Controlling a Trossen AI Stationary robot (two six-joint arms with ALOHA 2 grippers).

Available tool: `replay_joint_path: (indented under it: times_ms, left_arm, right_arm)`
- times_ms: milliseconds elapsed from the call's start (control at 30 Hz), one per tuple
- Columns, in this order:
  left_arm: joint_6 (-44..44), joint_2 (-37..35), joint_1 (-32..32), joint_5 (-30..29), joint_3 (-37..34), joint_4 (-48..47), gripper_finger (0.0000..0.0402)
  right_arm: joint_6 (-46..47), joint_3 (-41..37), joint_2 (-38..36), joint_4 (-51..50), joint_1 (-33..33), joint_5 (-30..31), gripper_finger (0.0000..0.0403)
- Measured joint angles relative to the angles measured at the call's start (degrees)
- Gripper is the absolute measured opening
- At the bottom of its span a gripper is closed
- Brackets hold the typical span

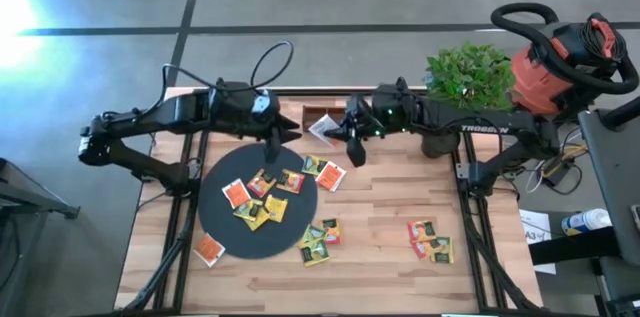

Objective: Pick & Place Tea
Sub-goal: Put the orange tea bag into the left section of the wooden organizer

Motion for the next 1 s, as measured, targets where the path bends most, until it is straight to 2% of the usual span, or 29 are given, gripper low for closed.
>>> replay_joint_path:
  times_ms: [167,400,500,567,767,833,1000]
  left_arm:
    - [2.7,-0.3,0.0,-0.1,0.0,0.1,0.0131]
    - [2.9,-0.3,0.1,0.0,0.0,0.2,0.0131]
    - [2.9,-0.3,0.1,0.1,0.0,0.4,0.0131]
    - [2.9,-0.3,0.4,2.4,0.0,1.1,0.0131]
    - [2.2,0.7,2.7,19.4,0.0,2.8,0.0131]
    - [2.2,1.8,2.9,21.5,0.0,2.8,0.0131]
    - [2.4,5.6,2.9,22.1,0.0,2.8,0.0131]
  right_arm:
    - [-0.9,0.0,-0.4,-0.2,6.8,10.2,0.0013]
    - [-2.7,-0.2,0.4,0.0,18.2,34.2,0.0013]
    - [0.8,-0.5,0.6,0.9,20.6,40.7,0.0013]
    - [3.9,-1.4,1.0,2.3,21.1,40.9,0.0013]
    - [8.8,-4.0,4.2,8.4,21.4,37.4,0.0013]
    - [9.0,-3.9,5.4,8.5,21.7,37.3,0.0013]
    - [7.8,-2.0,7.4,8.7,22.0,37.4,0.0013]
